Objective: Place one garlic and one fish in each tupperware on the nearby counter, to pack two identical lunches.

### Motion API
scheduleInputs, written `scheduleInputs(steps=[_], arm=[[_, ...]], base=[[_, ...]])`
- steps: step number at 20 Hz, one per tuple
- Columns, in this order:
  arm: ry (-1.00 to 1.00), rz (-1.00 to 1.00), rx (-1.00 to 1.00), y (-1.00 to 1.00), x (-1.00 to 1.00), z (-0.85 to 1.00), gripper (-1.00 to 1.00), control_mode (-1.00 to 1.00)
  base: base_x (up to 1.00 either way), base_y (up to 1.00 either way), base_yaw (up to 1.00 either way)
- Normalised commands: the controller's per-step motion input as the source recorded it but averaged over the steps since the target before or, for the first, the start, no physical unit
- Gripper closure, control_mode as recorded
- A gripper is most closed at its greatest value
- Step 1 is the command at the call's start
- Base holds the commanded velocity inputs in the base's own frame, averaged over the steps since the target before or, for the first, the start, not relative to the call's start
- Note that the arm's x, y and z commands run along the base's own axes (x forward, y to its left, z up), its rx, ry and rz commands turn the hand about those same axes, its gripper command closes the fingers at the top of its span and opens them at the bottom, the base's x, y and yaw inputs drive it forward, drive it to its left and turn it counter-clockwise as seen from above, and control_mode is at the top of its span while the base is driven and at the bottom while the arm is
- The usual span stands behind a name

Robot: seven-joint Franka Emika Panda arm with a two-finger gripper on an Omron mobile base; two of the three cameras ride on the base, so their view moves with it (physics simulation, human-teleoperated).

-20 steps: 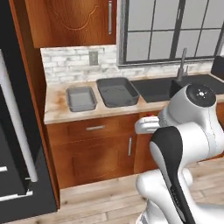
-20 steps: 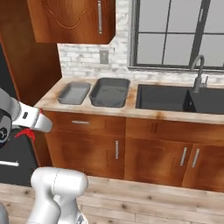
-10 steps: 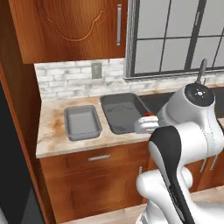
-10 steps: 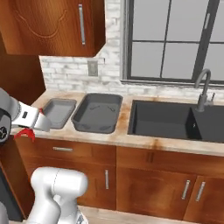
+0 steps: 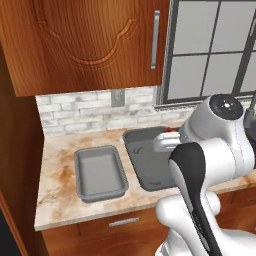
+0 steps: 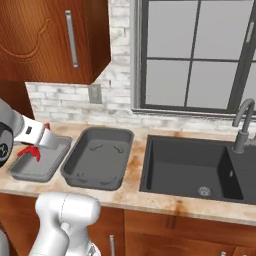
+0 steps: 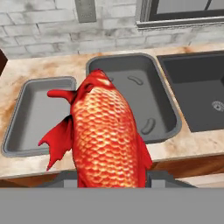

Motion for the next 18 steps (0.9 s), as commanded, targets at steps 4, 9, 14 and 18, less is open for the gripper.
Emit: scheduleInputs(steps=[4,9,14,18], arm=[[0.0,0.0,0.0,-0.11,0.12,-0.06,1.0,-1.0],[0.01,-0.02,0.0,-0.41,0.23,-0.09,1.0,-1.0],[0.0,0.0,0.0,-0.07,0.53,-0.39,1.0,-1.0],[0.02,0.0,0.0,0.0,0.39,-0.59,1.0,-1.0]], base=[[0.16,-0.07,0.0],[0.0,0.0,0.0],[0.0,0.0,0.0],[0.0,0.0,0.0]])
